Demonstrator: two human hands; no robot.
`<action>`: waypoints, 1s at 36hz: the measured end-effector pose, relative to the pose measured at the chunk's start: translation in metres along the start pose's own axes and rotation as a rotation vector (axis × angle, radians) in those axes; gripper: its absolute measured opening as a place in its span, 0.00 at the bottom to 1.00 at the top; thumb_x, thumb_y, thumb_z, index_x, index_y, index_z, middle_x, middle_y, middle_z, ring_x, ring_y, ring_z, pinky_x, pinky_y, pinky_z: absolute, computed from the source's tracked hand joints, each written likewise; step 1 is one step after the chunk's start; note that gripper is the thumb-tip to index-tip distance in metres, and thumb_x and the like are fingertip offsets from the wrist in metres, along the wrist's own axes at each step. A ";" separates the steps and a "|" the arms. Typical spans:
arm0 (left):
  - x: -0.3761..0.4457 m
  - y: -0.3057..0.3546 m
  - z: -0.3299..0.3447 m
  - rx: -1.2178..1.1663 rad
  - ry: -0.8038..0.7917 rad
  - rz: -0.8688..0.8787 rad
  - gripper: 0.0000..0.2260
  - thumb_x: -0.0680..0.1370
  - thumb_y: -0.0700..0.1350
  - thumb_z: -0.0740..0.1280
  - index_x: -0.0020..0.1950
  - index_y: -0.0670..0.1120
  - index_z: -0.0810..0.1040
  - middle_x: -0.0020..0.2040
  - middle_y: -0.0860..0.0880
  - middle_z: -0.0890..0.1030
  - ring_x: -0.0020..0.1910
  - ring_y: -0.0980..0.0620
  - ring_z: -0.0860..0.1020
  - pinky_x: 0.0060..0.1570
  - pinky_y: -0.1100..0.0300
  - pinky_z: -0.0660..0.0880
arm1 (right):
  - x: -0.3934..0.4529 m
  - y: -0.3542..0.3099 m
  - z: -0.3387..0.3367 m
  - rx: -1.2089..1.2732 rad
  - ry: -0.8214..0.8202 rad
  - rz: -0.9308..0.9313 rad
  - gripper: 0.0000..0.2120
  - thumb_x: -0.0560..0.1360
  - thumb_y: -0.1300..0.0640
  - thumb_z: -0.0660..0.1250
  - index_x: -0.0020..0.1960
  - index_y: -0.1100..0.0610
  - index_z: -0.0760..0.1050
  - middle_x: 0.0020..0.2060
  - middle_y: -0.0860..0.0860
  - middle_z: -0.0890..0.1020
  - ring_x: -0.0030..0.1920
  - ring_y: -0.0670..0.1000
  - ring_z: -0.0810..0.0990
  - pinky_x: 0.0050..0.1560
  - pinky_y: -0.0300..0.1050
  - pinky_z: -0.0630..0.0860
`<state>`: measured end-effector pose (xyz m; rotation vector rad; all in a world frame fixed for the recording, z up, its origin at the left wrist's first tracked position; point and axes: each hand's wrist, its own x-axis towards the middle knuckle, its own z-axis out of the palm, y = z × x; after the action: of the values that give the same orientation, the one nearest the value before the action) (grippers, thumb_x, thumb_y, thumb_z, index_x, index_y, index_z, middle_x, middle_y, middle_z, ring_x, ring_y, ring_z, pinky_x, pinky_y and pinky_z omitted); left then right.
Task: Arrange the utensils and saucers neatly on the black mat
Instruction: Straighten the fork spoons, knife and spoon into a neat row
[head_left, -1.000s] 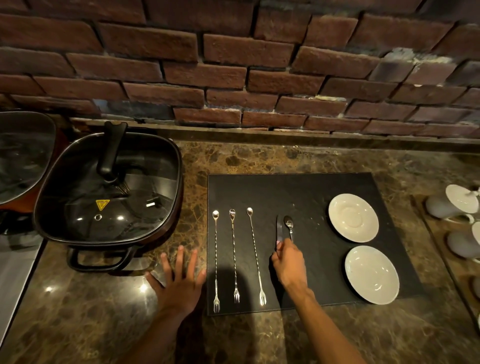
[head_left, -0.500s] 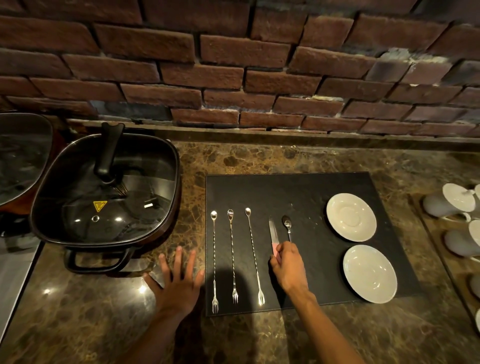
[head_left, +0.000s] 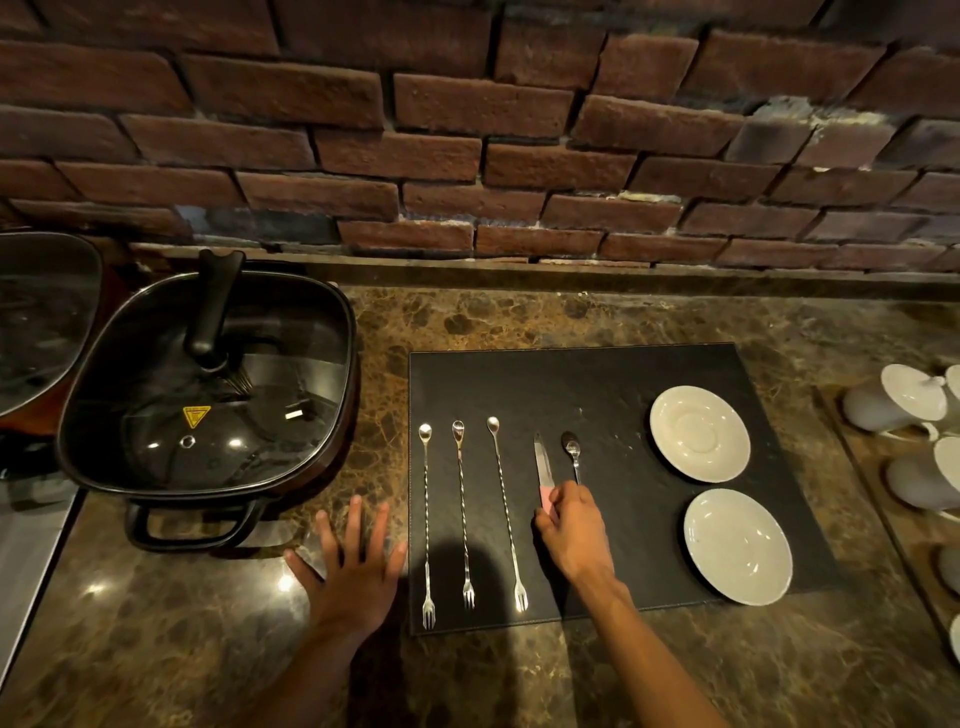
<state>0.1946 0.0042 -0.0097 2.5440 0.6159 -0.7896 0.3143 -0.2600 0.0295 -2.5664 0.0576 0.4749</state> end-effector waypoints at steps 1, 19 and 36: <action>0.000 0.000 0.000 0.003 0.000 -0.002 0.26 0.80 0.67 0.38 0.67 0.71 0.19 0.67 0.62 0.14 0.72 0.46 0.19 0.68 0.28 0.26 | 0.000 0.001 -0.001 -0.002 0.009 -0.005 0.07 0.76 0.52 0.67 0.48 0.50 0.69 0.48 0.47 0.72 0.45 0.47 0.75 0.48 0.41 0.72; -0.004 0.003 -0.003 -0.030 -0.023 0.009 0.27 0.81 0.65 0.39 0.69 0.68 0.21 0.71 0.59 0.19 0.76 0.43 0.23 0.71 0.27 0.32 | 0.002 0.024 -0.027 -0.118 0.073 0.090 0.08 0.78 0.56 0.63 0.50 0.61 0.75 0.49 0.57 0.79 0.47 0.58 0.79 0.47 0.49 0.75; -0.001 0.001 0.004 -0.026 0.020 -0.006 0.27 0.80 0.67 0.39 0.72 0.69 0.25 0.70 0.62 0.18 0.77 0.43 0.26 0.70 0.26 0.31 | 0.016 0.029 -0.052 -0.137 0.075 0.104 0.07 0.76 0.57 0.65 0.49 0.61 0.76 0.49 0.59 0.79 0.46 0.59 0.80 0.43 0.45 0.71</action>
<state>0.1930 0.0010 -0.0119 2.5302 0.6365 -0.7536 0.3424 -0.3105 0.0516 -2.7256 0.1917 0.4343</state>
